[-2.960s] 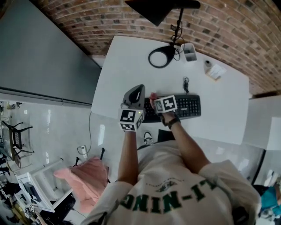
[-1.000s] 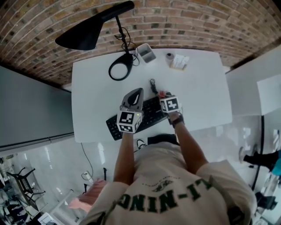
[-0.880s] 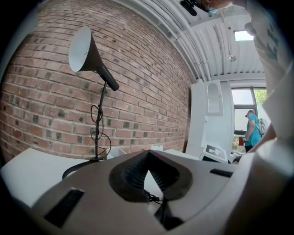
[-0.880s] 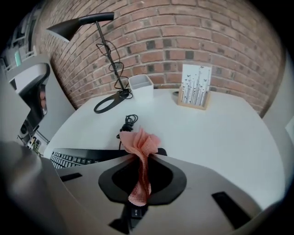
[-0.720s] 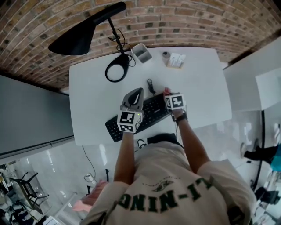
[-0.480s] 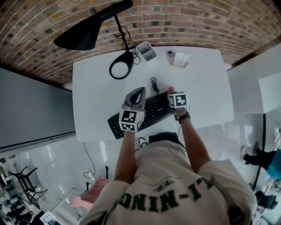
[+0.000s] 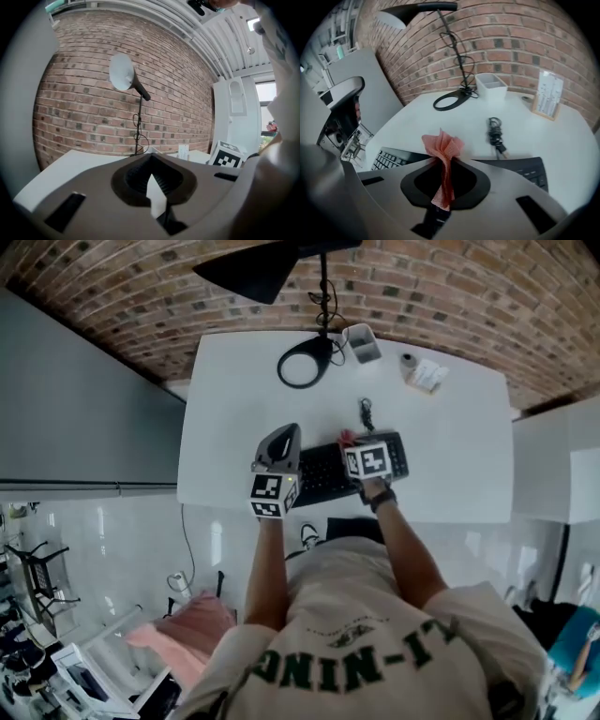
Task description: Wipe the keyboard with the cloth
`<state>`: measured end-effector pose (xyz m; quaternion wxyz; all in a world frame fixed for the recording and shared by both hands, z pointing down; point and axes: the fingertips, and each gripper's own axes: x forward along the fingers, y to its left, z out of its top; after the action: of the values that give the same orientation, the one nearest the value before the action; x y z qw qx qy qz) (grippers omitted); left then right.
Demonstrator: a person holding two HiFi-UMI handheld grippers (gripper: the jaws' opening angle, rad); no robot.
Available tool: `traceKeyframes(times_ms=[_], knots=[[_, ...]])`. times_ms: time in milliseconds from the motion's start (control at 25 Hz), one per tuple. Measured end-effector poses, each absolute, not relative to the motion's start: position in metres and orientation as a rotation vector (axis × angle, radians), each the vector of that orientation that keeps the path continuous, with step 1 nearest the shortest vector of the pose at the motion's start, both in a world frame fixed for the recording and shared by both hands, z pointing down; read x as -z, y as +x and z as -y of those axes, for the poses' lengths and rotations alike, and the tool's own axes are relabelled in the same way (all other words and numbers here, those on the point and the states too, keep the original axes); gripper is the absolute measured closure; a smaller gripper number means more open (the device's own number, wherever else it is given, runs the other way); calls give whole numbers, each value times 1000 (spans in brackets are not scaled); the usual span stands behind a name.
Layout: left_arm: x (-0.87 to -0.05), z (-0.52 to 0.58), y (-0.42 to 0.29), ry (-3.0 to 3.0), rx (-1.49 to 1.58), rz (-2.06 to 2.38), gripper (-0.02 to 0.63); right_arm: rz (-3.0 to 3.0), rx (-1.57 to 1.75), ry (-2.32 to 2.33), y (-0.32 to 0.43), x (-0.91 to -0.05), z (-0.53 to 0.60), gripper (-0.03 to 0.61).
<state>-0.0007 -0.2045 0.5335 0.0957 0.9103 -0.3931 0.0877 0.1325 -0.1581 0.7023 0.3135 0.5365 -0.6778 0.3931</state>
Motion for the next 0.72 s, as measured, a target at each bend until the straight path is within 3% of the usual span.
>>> traceKeyframes(times_ms=[480, 720], knots=[[-545, 163, -146, 2435, -255, 1531, 614, 2012, -903, 988, -58, -699, 152, 554], [-544, 149, -187, 2355, -226, 1633, 614, 2038, -870, 856, -115, -705, 143, 554]])
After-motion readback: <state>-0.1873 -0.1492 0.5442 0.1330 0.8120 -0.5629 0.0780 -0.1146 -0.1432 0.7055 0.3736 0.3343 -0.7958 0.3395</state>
